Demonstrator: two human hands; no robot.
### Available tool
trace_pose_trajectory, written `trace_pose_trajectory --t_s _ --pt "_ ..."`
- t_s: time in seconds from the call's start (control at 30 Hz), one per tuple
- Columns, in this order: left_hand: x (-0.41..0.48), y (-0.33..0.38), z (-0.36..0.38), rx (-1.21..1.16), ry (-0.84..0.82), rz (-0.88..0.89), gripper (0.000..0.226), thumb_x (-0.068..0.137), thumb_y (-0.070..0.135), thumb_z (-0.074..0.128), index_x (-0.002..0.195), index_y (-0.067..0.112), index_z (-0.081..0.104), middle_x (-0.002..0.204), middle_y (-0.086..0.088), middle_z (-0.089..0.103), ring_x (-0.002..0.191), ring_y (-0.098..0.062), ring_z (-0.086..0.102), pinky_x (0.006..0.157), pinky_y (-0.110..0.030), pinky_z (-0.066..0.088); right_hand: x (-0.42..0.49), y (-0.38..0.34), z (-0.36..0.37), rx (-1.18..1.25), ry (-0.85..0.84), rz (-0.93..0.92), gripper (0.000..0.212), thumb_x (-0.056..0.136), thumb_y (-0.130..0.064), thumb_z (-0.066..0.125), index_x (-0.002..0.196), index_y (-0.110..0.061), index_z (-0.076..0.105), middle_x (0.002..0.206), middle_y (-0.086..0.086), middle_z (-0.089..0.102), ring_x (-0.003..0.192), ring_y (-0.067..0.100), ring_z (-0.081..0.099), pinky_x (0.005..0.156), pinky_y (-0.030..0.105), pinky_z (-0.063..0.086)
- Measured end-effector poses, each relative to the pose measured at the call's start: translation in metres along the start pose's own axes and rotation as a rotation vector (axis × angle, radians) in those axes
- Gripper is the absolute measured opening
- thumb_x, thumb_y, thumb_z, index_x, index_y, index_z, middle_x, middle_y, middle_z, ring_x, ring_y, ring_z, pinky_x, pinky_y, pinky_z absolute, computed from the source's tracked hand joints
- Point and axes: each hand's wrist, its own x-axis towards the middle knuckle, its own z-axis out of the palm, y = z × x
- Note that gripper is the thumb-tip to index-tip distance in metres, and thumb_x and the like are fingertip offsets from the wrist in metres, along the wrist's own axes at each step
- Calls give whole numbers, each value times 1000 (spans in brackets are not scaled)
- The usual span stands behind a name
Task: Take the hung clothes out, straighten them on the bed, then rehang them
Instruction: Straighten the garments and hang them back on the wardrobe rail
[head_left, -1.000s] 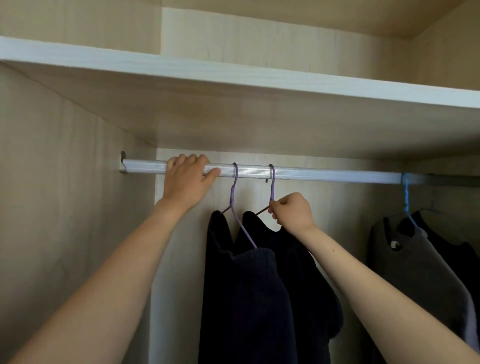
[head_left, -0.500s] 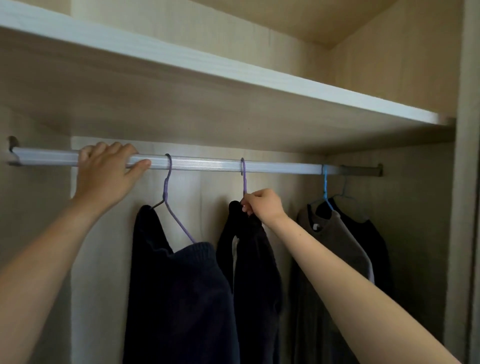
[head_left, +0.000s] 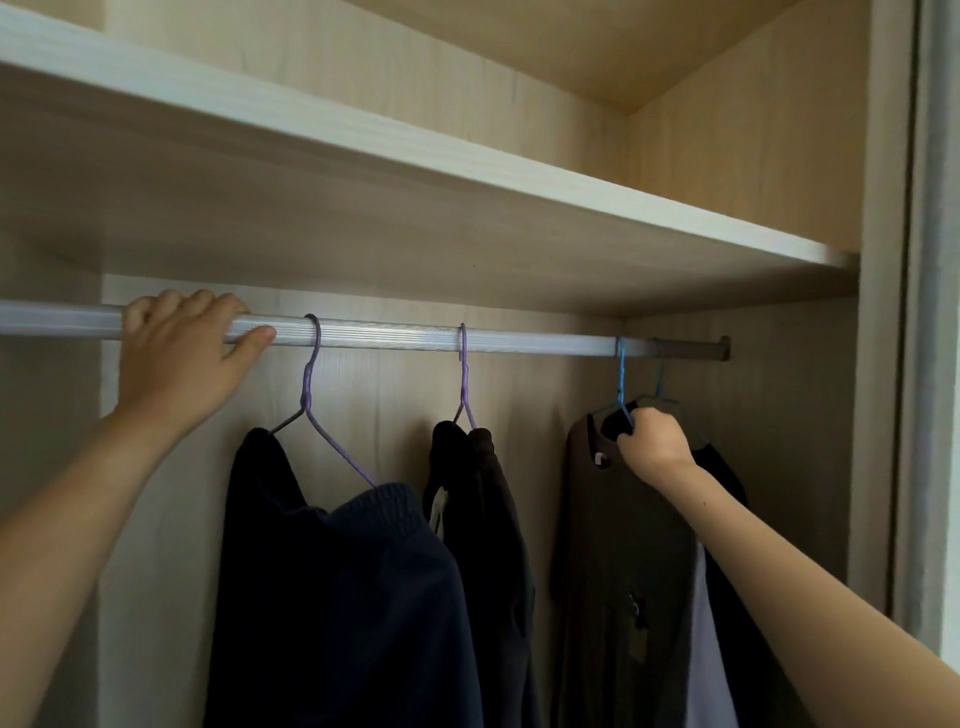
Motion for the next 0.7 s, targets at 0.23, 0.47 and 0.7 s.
trace_pose_trajectory --t_s 0.23,0.47,0.7 --pt "0 0 0 -19 -4 -9 50 86 54 38 91 12 63 89 -17 65 87 -38 54 85 -44 29 -1 6 12 159 27 -24 22 93 -2 46 92 3 67 85 17 68 62 23 57 47 25 38" --pt "-1 1 -2 -19 -11 -12 51 86 54 37 94 11 64 90 -16 65 89 -38 54 87 -44 30 -33 -16 13 275 34 -127 26 89 -1 51 108 12 63 101 26 69 95 38 64 85 49 53" --pt "-2 -1 -6 -6 -58 -33 48 88 54 37 97 15 63 93 -11 65 90 -33 53 86 -41 28 -53 -38 14 360 -12 -193 27 89 -2 57 114 3 68 110 18 71 104 31 65 95 40 48"
